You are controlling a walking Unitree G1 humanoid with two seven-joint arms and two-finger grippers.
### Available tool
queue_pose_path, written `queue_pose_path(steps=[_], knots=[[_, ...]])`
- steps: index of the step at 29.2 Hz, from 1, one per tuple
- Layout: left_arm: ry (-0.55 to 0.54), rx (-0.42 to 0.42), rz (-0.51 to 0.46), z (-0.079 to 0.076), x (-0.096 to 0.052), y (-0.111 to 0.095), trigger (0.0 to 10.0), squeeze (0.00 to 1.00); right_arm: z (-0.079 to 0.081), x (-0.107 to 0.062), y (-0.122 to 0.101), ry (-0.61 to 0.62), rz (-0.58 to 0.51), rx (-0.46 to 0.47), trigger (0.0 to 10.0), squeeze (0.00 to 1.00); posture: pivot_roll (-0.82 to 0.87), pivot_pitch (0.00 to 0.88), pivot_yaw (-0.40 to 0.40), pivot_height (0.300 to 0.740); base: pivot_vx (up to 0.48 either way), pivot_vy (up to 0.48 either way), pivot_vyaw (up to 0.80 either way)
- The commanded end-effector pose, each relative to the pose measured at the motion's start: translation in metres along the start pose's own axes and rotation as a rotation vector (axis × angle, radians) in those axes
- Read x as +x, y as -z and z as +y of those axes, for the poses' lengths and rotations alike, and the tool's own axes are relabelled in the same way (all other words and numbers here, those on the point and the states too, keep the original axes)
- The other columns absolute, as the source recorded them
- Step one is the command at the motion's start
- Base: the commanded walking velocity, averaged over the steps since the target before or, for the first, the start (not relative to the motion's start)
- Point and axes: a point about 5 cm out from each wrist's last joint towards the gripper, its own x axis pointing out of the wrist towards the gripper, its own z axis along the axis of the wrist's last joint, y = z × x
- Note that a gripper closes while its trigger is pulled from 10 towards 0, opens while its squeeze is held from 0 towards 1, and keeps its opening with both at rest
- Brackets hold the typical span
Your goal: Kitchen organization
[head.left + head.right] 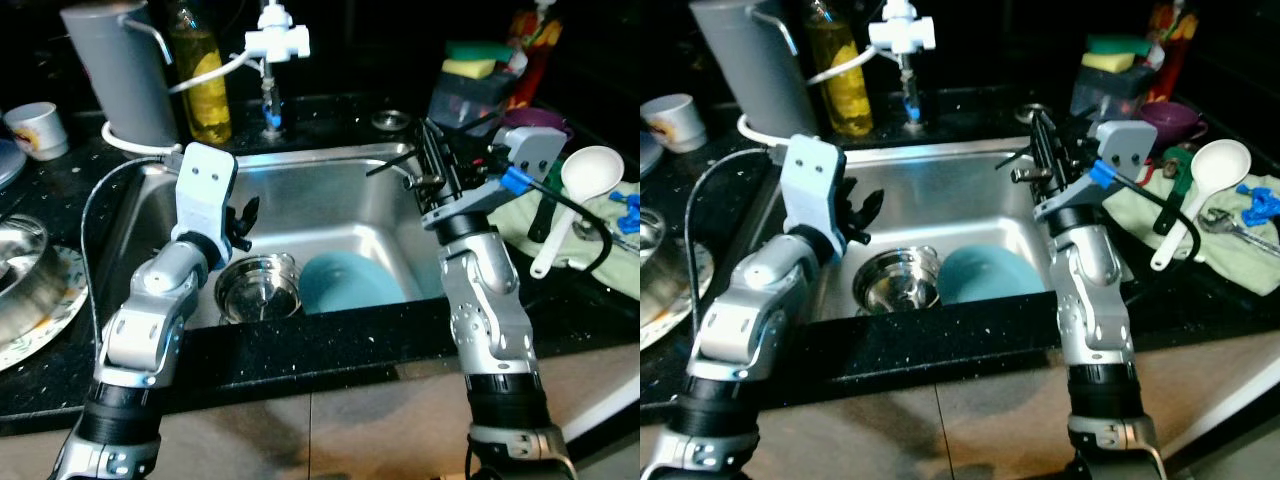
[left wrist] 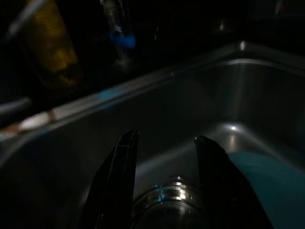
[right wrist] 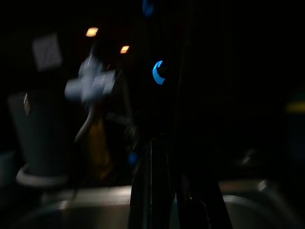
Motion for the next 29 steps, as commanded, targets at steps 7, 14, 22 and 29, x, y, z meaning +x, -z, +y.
queue_pose_path(steps=[7,14,22,29], knots=[[0.036,0.056,0.069,0.003,-0.004,0.007,10.0,0.0,0.006,0.013,0.024,-0.136,0.119,-0.015,10.0,0.0,-0.04,0.14,0.003,0.74,0.0,0.0,0.0],[0.132,0.161,0.166,0.005,-0.01,0.015,10.0,0.0,0.005,0.016,0.068,-0.268,0.431,-0.171,10.0,0.0,-0.03,0.138,-0.006,0.74,0.0,0.0,0.0],[0.225,0.183,0.249,0.001,-0.017,0.022,10.0,0.0,-0.005,0.012,0.096,-0.276,0.617,-0.328,10.0,0.0,-0.02,0.144,-0.005,0.74,0.0,0.0,0.0],[0.263,0.155,0.272,-0.003,-0.018,0.023,10.0,0.0,-0.008,0.018,0.101,-0.242,0.662,-0.336,10.0,0.0,-0.01,0.148,-0.004,0.74,0.0,0.0,0.0]])
